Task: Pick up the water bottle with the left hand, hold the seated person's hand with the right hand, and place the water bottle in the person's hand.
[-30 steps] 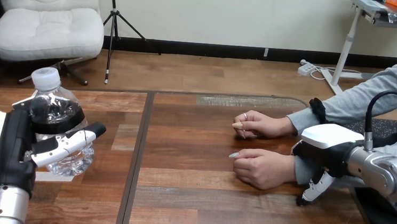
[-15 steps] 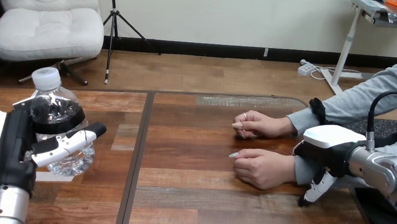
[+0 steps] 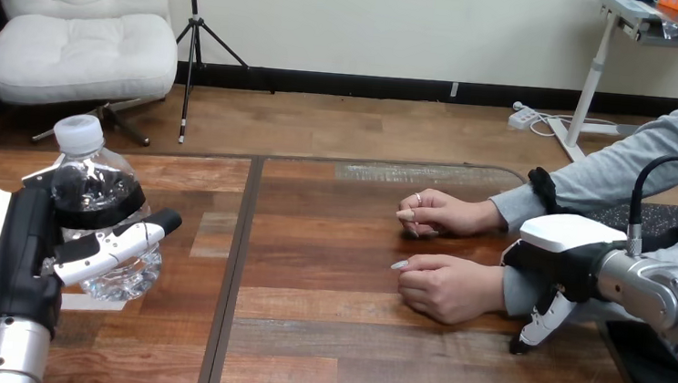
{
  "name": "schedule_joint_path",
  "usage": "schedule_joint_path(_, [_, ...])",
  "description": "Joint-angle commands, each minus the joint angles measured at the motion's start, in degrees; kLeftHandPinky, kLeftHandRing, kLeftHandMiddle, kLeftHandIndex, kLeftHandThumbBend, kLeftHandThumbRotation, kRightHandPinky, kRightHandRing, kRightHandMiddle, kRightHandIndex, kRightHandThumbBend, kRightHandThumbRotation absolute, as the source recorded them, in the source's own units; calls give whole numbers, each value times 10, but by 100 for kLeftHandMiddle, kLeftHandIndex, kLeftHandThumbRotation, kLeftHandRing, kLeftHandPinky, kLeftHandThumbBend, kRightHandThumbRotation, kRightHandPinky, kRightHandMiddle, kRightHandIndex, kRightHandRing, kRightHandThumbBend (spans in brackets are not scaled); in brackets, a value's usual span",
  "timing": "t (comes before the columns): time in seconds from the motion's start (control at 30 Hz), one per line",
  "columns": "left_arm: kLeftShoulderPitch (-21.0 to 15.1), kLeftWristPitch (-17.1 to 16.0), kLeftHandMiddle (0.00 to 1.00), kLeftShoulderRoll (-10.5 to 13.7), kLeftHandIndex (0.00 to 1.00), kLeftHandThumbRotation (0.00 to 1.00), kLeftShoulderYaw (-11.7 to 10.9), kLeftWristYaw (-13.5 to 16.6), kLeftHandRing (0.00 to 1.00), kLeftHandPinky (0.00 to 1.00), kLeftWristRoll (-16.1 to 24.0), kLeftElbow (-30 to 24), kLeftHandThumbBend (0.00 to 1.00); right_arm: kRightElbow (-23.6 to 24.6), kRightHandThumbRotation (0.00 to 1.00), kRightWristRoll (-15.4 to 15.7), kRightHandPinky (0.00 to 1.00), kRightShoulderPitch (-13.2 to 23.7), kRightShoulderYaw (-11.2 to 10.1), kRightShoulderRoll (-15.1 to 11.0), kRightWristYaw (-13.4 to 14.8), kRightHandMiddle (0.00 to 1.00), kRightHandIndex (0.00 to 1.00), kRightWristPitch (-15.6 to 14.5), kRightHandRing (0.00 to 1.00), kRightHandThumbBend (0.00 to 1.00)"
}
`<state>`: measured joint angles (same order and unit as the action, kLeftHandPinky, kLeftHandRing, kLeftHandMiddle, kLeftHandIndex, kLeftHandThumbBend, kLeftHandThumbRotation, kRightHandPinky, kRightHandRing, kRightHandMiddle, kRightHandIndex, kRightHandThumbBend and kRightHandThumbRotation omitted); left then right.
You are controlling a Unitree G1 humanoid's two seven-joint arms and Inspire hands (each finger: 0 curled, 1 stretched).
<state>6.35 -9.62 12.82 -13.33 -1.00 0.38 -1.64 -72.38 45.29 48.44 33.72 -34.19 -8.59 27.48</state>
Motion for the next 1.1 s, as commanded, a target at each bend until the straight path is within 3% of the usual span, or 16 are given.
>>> schedule_joint_path(0.0, [-37, -25, 40, 13, 41, 0, -6, -2, 36, 31, -2, -21, 68, 1, 26, -15, 58, 50, -16, -20, -9, 70, 69, -10, 68, 87])
schedule_joint_path(0.63, [-38, -27, 40, 12, 41, 0, -7, 0, 36, 31, -1, -19, 69, 3, 21, -22, 61, 56, -26, -23, -28, 71, 70, -13, 70, 88])
schedule_joint_path(1.07, [-39, -26, 39, 13, 41, 0, -7, -1, 36, 30, 1, -17, 70, 4, 15, -30, 56, 57, -29, -26, -30, 67, 67, -9, 62, 86])
